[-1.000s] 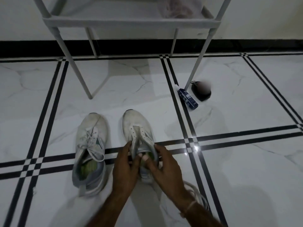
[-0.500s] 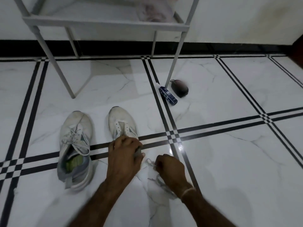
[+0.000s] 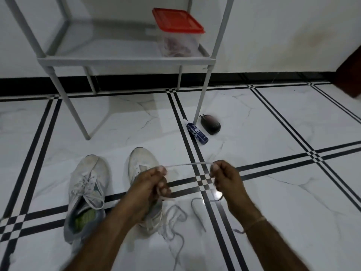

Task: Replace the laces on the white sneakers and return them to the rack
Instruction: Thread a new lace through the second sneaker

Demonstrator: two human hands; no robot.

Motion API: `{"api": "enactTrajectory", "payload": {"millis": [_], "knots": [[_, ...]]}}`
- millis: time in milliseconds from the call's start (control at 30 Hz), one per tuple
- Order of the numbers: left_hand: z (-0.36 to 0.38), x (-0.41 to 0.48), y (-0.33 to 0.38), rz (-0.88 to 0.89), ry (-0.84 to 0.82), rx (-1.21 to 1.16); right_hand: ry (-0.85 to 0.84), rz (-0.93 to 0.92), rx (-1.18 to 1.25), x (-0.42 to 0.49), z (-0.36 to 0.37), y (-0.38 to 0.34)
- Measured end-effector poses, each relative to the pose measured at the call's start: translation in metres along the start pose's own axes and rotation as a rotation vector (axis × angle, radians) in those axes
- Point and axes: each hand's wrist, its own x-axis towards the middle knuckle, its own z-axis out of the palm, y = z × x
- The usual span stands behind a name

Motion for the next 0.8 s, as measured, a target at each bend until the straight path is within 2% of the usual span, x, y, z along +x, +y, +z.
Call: {"api": "enactTrajectory", "payload": {"millis": [33,67,133,167,200,267,333,400,467,533,600,633,733,767,800], "knots": [[-0.009,0.001,0.004,-0.002,0.046,0.0,0.083,-0.018,-0.111,0.008,-0.01,0.008],[-0.017,0.002,0.007,0.02,0.088,0.095,0.162,-0.047,-0.305,0.014,-0.018,0.015],[-0.023,0.001,0.01,0.071,0.095,0.364,0.179,-0.161,-0.696,0.015,-0.019,0.019],[-0.017,-0.001,0.01,0.084,0.053,0.46,0.102,-0.234,-0.719,0.01,-0.01,0.016],[-0.009,-0.001,0.013,0.104,0.005,0.519,-0.024,-0.257,-0.605,0.006,0.006,0.012],[0.01,0.001,0.014,0.153,-0.058,0.567,-0.272,-0.167,-0.332,-0.002,0.04,-0.005],[0.02,0.004,0.018,0.187,-0.063,0.561,-0.361,-0.167,-0.238,0.0,0.059,-0.004],[0.012,0.006,0.025,0.171,-0.018,0.595,-0.281,-0.186,-0.248,0.012,0.048,0.001],[-0.01,0.005,0.033,0.15,0.056,0.654,-0.096,-0.118,-0.295,0.032,0.018,0.009],[-0.031,0.002,0.038,0.151,0.129,0.648,0.118,-0.081,-0.561,0.045,-0.013,0.015],[-0.037,0.0,0.038,0.161,0.148,0.647,0.184,-0.131,-0.71,0.044,-0.019,0.012],[-0.032,0.0,0.038,0.159,0.122,0.649,0.105,-0.146,-0.626,0.038,-0.008,0.008],[-0.012,0.007,0.029,0.161,-0.006,0.695,-0.366,-0.03,-0.209,0.011,0.056,-0.012],[-0.009,0.01,0.028,0.166,-0.018,0.713,-0.427,-0.044,-0.168,0.007,0.075,-0.01],[-0.009,0.012,0.028,0.167,-0.01,0.723,-0.411,-0.102,-0.216,0.008,0.084,-0.003]]}}
